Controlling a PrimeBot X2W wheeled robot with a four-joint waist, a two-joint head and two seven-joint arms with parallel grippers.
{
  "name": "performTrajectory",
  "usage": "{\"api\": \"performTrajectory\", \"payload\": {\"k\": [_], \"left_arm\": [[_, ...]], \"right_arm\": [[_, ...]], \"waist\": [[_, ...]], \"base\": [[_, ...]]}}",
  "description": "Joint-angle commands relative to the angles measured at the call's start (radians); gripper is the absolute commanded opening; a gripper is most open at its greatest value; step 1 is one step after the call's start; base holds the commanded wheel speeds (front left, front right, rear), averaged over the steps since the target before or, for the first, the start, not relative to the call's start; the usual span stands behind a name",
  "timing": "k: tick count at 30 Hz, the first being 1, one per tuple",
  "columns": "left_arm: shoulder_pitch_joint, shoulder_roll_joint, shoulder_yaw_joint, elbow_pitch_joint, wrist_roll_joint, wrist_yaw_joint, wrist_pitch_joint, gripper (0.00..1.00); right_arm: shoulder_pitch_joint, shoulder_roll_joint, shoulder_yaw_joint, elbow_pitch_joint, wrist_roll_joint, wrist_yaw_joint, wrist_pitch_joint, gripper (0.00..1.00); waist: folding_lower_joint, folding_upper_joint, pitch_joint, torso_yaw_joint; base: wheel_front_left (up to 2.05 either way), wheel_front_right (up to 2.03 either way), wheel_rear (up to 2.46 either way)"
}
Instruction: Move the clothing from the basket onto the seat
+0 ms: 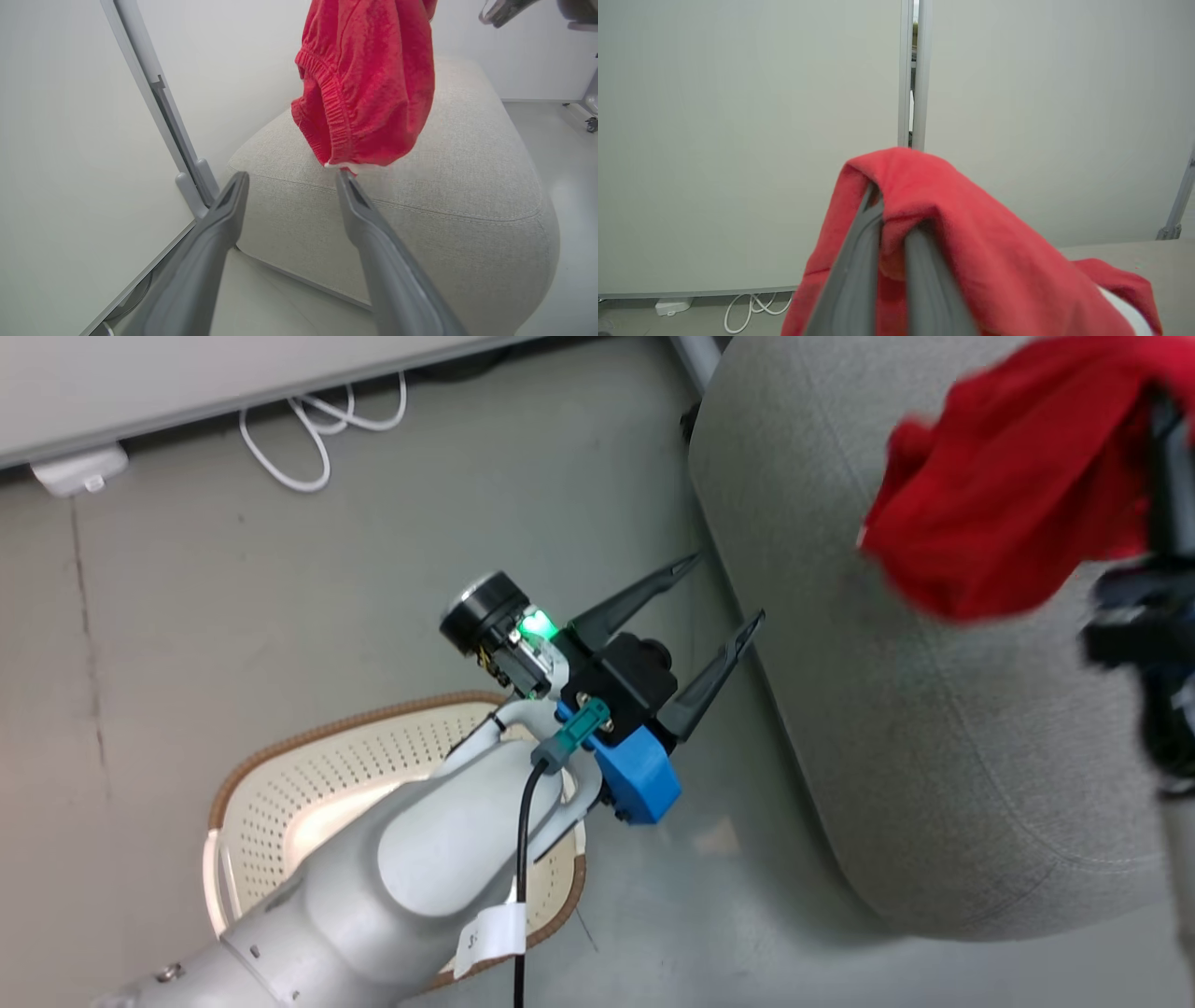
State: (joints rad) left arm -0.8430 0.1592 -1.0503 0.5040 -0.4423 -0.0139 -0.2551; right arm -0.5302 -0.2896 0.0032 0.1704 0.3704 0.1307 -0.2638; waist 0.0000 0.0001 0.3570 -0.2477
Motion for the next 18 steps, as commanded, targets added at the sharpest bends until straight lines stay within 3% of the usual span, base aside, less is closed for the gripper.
{"api": "performTrajectory", "payload": {"k": [1,10,15,18], "left_arm": [[-0.031,0.011,0.000,-0.007,0.010,0.001,0.006,1.00],[-0.123,0.024,-0.005,-0.048,0.047,0.003,0.028,1.00],[-0.181,0.016,-0.015,-0.074,0.072,-0.001,0.042,1.00],[-0.201,0.020,-0.018,-0.083,0.080,0.000,0.046,1.00]], "right_arm": [[-0.057,-0.024,-0.036,-0.017,-0.016,0.000,-0.001,0.00],[-0.300,-0.150,-0.298,-0.025,-0.118,0.000,-0.001,0.00],[-0.363,-0.246,-0.436,0.076,-0.158,0.000,-0.001,0.00],[-0.368,-0.255,-0.467,0.164,-0.152,0.000,-0.001,0.00]], "waist": [[0.0000,-0.0001,0.056,0.014],[0.0000,-0.0001,0.224,0.050],[0.0000,-0.0001,0.324,0.072],[0.0000,-0.0001,0.362,0.076]], "base": [[0.00,0.00,0.00],[0.00,0.00,0.00],[0.00,0.00,0.00],[0.00,0.00,0.00]]}}
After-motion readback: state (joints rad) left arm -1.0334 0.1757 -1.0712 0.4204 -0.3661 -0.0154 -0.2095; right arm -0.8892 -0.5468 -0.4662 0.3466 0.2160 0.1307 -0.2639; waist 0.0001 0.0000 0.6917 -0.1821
